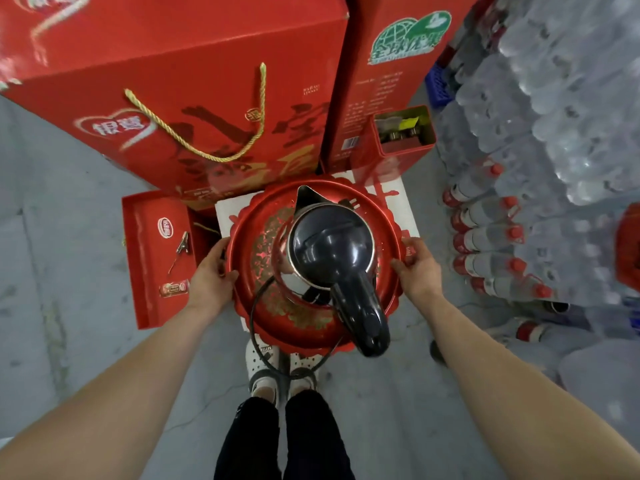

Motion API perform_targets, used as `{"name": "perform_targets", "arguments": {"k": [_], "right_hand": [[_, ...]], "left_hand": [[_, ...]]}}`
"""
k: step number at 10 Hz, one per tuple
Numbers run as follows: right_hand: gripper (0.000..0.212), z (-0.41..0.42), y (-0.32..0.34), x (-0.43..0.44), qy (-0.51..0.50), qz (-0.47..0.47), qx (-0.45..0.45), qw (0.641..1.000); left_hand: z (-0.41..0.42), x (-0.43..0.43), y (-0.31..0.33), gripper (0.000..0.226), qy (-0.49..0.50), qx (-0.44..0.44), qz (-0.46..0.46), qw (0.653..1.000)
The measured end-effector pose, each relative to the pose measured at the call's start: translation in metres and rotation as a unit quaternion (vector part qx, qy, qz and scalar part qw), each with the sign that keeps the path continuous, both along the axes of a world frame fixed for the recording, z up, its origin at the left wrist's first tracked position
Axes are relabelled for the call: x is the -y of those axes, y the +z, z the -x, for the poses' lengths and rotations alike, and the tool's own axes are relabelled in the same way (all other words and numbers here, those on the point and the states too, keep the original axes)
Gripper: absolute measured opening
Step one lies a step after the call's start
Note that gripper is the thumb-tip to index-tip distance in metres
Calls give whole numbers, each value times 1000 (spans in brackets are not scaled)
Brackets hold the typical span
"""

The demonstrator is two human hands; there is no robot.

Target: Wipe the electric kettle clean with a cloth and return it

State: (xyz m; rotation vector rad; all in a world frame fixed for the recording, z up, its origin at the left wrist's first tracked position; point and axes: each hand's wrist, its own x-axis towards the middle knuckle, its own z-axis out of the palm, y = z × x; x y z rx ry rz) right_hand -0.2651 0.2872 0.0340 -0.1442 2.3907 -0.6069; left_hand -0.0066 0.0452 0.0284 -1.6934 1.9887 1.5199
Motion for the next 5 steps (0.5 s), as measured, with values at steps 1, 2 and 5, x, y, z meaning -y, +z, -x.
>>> {"name": "perform_targets", "arguments": {"k": [1, 2, 5], "right_hand": [[49, 1, -9, 4, -11, 8, 4, 1000], [50, 2, -10, 8, -22, 5, 18, 1000], [55, 1, -7, 10, -4, -20, 41, 999]], "left_hand": [[3, 6, -8, 71, 10, 2, -5, 1000], [2, 8, -13, 72, 19, -8, -16, 1000], [8, 8, -7, 69, 16, -8, 1, 1000]]}}
